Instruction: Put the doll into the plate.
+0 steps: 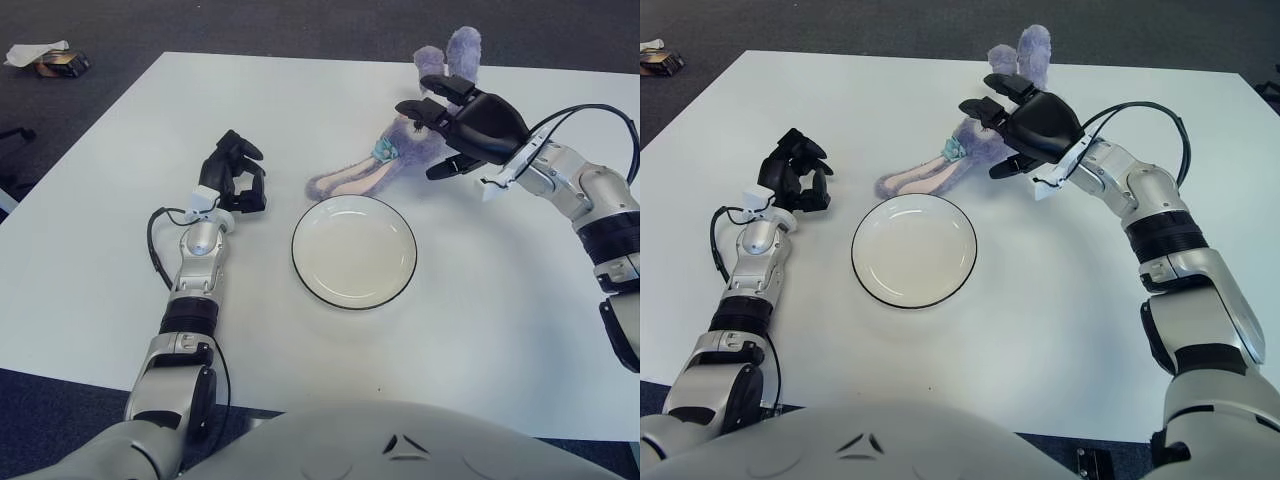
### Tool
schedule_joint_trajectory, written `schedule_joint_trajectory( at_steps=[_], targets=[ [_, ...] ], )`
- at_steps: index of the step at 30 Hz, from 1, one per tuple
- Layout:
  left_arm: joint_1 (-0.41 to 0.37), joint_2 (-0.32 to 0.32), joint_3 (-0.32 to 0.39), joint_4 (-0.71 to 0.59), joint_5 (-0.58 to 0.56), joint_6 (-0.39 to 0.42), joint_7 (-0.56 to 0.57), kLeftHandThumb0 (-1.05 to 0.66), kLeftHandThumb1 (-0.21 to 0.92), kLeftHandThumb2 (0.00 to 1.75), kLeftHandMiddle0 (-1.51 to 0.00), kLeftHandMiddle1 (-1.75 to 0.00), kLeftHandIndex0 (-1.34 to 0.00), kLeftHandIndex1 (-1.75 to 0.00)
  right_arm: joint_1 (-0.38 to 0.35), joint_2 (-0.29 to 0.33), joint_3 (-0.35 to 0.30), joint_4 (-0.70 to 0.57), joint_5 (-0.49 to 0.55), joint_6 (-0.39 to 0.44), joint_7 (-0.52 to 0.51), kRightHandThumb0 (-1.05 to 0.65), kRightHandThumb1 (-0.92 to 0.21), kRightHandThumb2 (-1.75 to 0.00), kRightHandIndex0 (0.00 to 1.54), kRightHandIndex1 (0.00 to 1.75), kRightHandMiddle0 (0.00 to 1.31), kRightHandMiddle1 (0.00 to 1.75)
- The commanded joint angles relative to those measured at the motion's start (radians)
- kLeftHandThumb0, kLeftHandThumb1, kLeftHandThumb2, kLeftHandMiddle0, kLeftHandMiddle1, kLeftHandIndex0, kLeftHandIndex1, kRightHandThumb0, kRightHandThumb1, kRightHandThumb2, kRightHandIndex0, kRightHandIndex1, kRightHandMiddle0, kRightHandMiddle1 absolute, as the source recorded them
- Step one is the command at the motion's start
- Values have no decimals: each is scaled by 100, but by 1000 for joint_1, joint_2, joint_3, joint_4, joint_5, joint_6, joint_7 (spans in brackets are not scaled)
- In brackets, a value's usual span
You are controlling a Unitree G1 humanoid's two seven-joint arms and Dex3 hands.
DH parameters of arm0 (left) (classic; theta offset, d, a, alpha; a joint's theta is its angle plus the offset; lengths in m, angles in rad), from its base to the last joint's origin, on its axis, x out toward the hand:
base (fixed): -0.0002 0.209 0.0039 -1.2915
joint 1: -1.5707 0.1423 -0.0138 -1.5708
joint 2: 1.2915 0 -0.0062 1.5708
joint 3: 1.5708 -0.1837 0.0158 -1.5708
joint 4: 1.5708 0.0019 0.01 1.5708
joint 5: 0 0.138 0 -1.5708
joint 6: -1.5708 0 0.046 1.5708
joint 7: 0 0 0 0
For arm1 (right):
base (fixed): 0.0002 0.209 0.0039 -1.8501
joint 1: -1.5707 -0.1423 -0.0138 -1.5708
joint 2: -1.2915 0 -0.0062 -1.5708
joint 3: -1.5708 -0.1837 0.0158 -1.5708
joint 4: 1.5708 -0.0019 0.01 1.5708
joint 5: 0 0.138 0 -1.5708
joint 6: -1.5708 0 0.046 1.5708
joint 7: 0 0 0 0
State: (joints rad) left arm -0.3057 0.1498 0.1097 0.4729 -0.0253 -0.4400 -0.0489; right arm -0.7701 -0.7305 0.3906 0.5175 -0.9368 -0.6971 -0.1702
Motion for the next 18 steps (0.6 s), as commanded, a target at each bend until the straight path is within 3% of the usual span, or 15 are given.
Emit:
schedule_joint_trajectory(
  at_steps=[1,18],
  targets=[
    [80,-22,-13,51,19,-10,10,-1,33,131,-49,-175,-48,-175,-31,-10,15,17,-7,-10,19,-105,-92,-59,0,13,0,36],
    [94,-27,-22,23,26,3,19,-1,32,132,-50,-175,-48,-175,-112,14,74,109,-10,13,131,-103,-92,-62,0,11,0,31]
  ],
)
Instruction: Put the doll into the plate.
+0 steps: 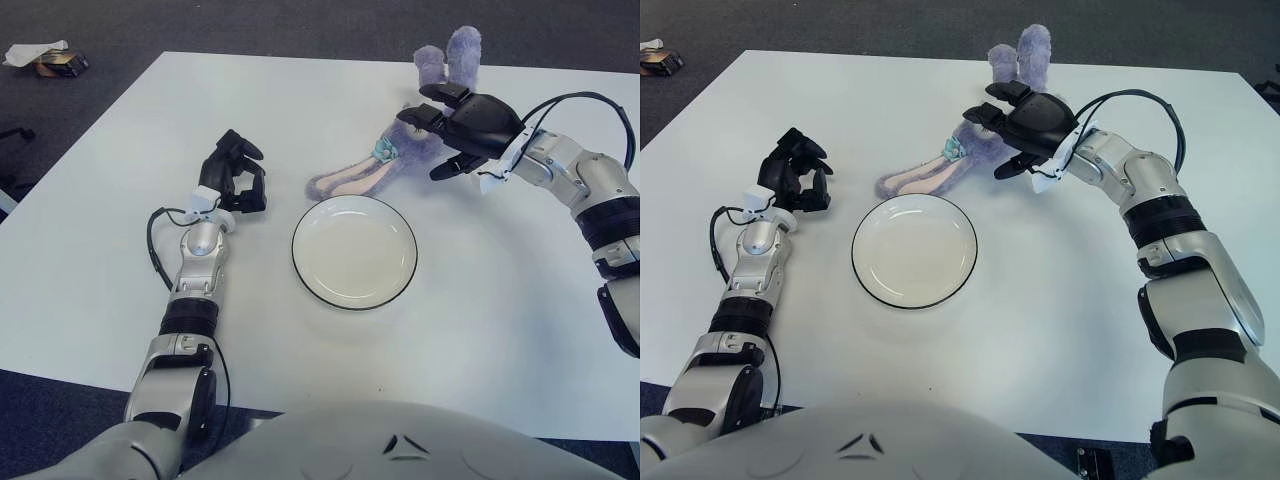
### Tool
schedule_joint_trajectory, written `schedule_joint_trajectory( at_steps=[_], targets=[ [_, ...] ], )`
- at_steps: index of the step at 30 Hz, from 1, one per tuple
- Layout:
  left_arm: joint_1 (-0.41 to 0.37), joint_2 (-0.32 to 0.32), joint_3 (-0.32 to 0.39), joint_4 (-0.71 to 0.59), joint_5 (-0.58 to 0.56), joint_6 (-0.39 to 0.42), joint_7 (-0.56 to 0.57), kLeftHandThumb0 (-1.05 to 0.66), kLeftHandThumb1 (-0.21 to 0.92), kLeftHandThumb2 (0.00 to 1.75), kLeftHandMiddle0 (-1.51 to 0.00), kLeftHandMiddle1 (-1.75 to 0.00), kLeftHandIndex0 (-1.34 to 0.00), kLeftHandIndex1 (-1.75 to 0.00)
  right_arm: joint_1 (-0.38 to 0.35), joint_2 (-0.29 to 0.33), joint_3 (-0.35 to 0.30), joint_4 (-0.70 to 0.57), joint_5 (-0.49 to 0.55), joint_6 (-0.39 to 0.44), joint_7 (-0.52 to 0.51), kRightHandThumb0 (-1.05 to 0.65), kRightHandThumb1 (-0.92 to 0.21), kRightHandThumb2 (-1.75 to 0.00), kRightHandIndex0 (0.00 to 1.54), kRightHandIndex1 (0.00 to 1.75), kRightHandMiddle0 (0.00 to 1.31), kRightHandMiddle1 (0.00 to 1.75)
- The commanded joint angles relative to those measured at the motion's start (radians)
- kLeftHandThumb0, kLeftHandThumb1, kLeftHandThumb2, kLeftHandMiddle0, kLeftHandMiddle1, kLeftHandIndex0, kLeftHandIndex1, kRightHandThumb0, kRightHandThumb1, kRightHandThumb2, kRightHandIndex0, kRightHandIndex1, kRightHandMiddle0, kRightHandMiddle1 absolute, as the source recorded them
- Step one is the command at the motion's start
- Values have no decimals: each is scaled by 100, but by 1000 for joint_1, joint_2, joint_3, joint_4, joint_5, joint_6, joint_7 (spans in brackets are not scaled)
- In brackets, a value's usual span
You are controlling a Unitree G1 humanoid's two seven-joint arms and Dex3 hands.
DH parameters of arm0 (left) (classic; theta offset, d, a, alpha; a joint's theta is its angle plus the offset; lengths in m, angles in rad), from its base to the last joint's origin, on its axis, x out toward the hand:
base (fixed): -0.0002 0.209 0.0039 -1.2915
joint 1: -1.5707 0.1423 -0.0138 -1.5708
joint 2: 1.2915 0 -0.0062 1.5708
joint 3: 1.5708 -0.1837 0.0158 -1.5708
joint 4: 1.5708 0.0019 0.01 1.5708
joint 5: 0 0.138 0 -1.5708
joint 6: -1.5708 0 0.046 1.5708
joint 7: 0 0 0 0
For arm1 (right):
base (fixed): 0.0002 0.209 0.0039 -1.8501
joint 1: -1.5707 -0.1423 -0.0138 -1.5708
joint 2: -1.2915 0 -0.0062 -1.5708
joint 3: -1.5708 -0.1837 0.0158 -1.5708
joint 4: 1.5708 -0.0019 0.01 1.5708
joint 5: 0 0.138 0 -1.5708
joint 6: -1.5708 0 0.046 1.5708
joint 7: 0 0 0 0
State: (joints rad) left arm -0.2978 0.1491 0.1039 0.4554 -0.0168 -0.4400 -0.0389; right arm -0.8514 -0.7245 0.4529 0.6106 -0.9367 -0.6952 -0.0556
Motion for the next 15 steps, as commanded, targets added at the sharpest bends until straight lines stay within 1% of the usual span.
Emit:
schedule_joint_trajectory(
  at_steps=[1,6,15],
  targets=[
    [86,-27,-16,39,18,3,10,-1,32,132,-50,-175,-48,-175,-35,10,15,23,-12,15,19,-102,-92,-62,0,9,0,29],
    [87,-29,-16,36,18,1,10,-1,32,132,-50,-175,-48,-175,-53,26,33,60,-13,31,30,-102,-92,-62,0,6,0,25],
    [93,-36,-18,25,19,3,13,-1,32,132,-50,-175,-48,-175,-100,57,75,150,-27,50,26,-100,-92,-58,1,4,0,32]
  ],
)
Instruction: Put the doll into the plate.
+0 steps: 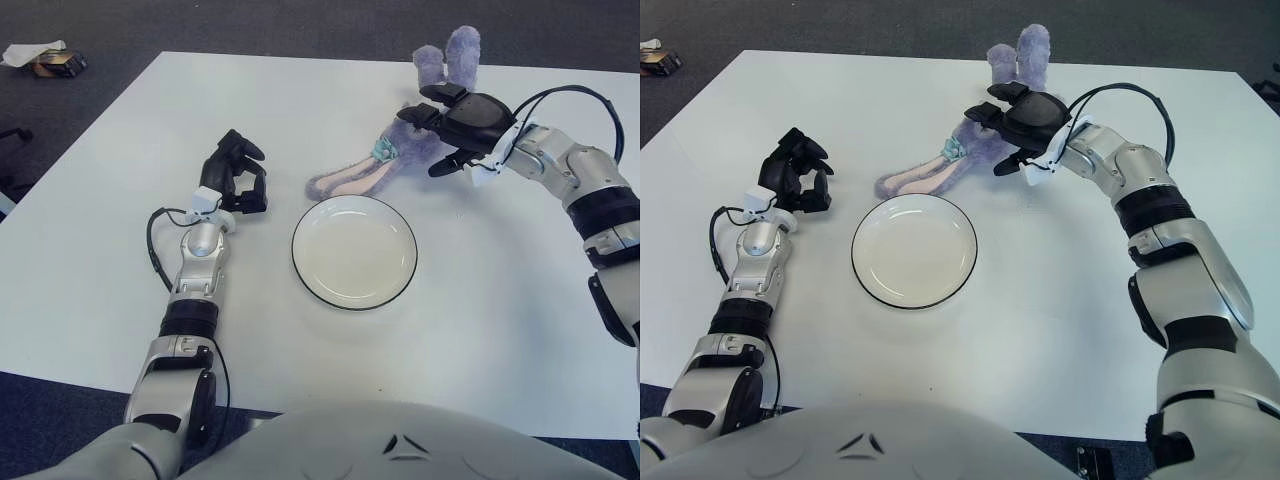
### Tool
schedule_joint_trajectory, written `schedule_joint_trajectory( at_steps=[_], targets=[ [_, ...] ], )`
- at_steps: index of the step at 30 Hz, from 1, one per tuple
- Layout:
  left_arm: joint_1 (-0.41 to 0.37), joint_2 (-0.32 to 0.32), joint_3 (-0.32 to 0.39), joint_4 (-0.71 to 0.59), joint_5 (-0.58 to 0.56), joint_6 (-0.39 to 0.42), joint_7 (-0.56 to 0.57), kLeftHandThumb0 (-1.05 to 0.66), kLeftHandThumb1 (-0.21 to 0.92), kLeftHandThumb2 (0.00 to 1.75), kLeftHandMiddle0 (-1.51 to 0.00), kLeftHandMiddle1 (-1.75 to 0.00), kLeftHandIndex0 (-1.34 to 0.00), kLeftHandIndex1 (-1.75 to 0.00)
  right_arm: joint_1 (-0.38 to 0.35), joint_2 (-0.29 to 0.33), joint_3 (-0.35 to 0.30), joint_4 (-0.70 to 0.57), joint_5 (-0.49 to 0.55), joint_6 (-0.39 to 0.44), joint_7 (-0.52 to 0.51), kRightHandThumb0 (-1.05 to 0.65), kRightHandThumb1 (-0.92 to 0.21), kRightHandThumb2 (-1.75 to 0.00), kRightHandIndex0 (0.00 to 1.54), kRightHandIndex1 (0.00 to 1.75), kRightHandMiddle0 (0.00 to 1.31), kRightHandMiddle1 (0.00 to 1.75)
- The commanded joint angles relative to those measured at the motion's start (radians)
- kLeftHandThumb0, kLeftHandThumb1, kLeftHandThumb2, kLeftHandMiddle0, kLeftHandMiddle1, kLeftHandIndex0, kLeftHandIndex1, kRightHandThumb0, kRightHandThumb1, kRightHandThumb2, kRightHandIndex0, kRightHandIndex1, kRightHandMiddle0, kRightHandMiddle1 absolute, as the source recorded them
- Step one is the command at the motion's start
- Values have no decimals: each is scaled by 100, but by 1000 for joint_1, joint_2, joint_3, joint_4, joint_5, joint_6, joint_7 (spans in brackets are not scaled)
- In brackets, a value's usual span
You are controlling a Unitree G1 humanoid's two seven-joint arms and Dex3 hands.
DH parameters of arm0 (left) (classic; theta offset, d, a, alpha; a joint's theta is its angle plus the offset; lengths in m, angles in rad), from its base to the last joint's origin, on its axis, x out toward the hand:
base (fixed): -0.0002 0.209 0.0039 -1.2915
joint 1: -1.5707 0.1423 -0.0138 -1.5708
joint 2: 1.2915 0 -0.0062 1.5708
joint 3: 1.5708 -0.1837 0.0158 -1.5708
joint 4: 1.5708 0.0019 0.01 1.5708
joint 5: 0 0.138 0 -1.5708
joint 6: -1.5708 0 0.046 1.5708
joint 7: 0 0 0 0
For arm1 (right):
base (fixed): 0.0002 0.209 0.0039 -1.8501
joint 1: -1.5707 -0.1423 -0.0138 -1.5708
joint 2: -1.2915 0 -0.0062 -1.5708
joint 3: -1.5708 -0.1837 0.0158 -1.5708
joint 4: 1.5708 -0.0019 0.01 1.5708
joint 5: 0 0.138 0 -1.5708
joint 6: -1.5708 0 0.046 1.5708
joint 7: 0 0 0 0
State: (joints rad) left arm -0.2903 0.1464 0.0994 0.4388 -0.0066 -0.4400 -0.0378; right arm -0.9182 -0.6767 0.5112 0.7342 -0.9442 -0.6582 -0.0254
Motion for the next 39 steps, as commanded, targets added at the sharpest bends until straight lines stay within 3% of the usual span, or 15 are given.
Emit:
schedule_joint_trajectory(
  at_steps=[1,39],
  targets=[
    [87,-33,-14,40,10,4,13,-1,32,132,-50,-175,-48,-175,-40,16,22,44,-23,19,-11,-99,-92,-57,1,5,0,32],
    [107,-33,-32,8,44,-9,33,-1,31,133,-50,-175,-49,-175,-177,150,107,315,-22,83,-64,-94,-92,-56,2,7,0,38]
  ],
)
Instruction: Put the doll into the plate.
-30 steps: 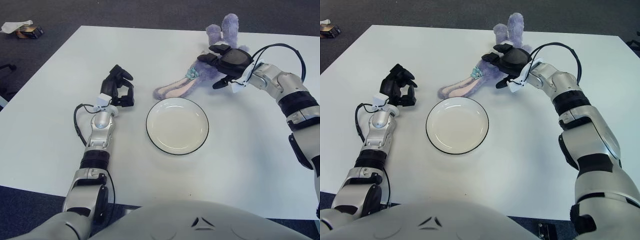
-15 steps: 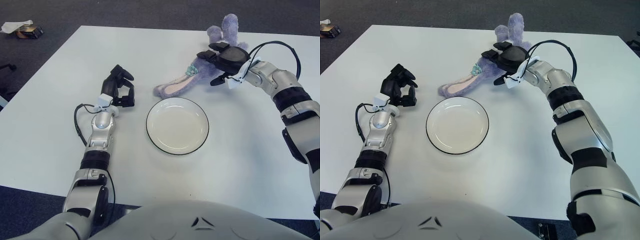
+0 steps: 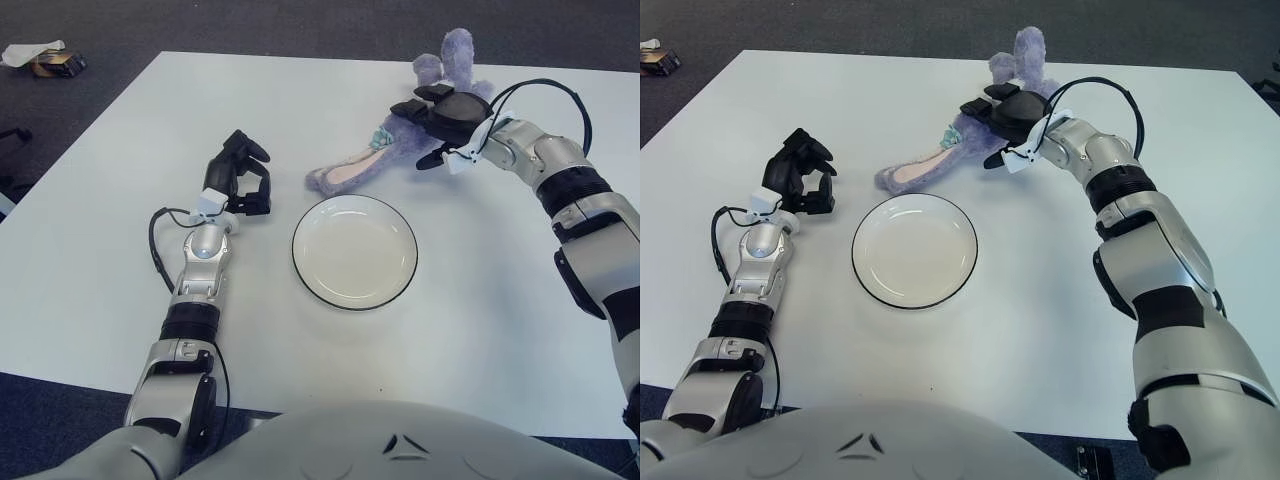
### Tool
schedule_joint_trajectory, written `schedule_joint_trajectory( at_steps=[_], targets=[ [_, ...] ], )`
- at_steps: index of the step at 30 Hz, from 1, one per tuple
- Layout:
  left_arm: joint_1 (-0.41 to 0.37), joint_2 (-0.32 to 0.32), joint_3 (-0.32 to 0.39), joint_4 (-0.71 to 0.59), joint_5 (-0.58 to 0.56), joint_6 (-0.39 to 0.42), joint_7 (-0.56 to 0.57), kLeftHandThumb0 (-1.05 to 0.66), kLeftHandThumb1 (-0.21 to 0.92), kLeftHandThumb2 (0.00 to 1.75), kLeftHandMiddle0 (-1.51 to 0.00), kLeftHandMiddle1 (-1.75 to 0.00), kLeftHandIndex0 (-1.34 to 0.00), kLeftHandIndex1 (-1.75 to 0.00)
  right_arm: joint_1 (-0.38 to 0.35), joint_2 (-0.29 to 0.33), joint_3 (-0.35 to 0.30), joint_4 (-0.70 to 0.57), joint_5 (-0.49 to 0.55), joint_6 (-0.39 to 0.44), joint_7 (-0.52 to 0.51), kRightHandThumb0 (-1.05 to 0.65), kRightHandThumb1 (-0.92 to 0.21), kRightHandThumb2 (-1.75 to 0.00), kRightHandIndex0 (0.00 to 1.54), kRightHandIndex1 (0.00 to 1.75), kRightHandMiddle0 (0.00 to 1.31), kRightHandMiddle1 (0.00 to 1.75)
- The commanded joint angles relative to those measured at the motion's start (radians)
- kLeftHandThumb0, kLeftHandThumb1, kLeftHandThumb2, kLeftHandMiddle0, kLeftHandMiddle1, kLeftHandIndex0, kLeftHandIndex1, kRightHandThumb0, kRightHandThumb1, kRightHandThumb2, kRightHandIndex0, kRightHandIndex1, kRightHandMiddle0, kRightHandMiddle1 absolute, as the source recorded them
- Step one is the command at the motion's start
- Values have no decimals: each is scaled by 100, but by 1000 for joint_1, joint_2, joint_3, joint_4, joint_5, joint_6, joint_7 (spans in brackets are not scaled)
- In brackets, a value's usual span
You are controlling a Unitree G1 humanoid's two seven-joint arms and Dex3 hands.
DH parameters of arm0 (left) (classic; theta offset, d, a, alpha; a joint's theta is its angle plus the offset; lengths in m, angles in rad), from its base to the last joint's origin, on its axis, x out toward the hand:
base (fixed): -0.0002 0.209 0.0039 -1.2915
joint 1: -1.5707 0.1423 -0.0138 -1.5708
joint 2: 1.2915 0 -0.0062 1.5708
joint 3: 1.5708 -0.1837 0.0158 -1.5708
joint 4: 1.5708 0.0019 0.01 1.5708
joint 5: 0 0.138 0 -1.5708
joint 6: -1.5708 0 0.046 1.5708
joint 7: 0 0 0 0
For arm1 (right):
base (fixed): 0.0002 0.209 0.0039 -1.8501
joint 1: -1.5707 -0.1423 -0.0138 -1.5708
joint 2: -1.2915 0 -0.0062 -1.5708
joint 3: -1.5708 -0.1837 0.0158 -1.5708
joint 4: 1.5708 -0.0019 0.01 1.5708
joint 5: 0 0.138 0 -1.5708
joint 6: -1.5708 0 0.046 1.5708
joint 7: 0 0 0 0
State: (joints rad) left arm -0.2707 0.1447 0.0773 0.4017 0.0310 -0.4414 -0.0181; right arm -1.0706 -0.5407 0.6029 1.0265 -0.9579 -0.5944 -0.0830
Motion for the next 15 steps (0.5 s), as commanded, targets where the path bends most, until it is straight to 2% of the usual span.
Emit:
schedule_joint_trajectory(
  at_steps=[1,12,15],
  targets=[
    [87,-31,-10,45,7,-8,14,-1,31,133,-50,-175,-49,-175,-29,22,22,33,-12,24,-12,-94,-92,-56,2,6,0,37],
    [95,-33,-17,30,20,-1,25,-1,30,134,-51,-175,-50,-175,-54,52,83,98,-37,34,-91,-99,-92,-63,5,9,0,45],
    [98,-34,-19,24,19,5,25,-1,30,134,-51,-175,-50,-175,-55,62,100,118,-45,38,-117,-98,-92,-62,8,12,0,52]
  ],
)
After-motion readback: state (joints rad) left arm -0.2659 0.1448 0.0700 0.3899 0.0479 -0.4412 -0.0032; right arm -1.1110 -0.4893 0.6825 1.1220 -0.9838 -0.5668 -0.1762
